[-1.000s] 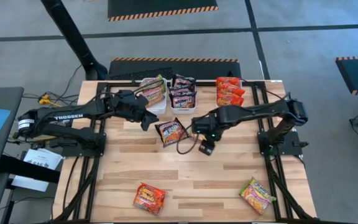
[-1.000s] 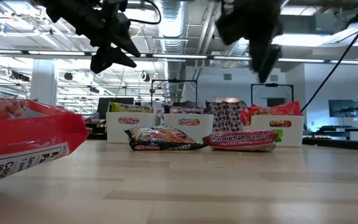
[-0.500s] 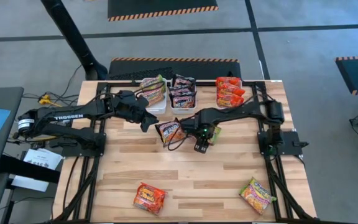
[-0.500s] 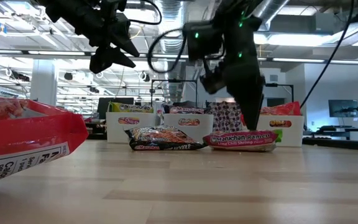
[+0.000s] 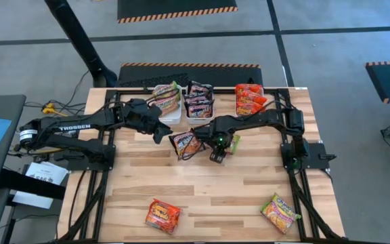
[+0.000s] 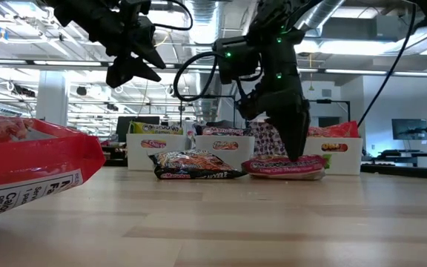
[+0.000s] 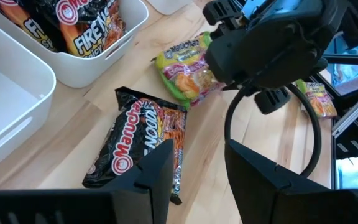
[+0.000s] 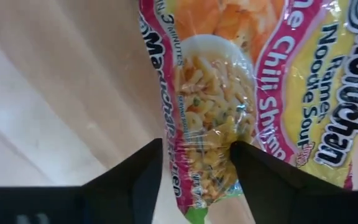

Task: Sort Maruchan noodles
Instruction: Put the green noodle pack into the left white bin

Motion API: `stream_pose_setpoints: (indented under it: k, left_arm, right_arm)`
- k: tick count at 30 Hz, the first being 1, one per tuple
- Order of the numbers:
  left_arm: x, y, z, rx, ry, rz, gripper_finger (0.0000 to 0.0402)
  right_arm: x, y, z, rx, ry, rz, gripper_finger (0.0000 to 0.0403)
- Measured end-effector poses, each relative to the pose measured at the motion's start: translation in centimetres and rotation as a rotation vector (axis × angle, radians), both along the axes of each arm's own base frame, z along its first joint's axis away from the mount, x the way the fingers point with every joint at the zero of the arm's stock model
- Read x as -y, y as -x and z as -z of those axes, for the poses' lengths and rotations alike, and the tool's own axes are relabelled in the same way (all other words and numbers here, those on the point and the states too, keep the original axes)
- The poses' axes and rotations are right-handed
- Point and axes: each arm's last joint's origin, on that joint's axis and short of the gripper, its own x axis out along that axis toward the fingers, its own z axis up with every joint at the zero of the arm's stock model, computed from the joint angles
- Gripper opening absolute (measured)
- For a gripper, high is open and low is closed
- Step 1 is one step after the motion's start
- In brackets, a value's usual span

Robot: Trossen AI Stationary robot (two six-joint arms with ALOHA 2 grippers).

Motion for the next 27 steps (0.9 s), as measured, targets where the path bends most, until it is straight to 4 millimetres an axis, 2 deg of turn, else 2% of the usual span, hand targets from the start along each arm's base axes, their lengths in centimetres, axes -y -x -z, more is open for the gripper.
stream_pose_setpoints:
  k: [5, 14, 19, 27]
  left_arm:
    - [0.0, 0.0, 0.0, 0.0, 0.0, 0.0, 0.013]
    - [0.0, 0.0, 0.0, 0.001, -0.001, 0.0, 0.013]
    - [0.0, 0.0, 0.0, 0.001, -0.001, 0.001, 0.013]
    - [0.0, 0.0, 0.0, 0.001, -0.001, 0.001, 0.013]
  right_arm:
    - [0.3, -0.2, 0.0, 0.018, 0.031, 0.051, 0.0181]
    - [-0.1, -0.3, 0.0, 0.027, -0.005, 0.069, 0.0017]
    - [-1.1, -0.1, -0.7, 0.016, -0.002, 0.048, 0.0008]
    - [-2.4, 0.0, -3.1, 0.026, -0.015, 0.067, 0.001]
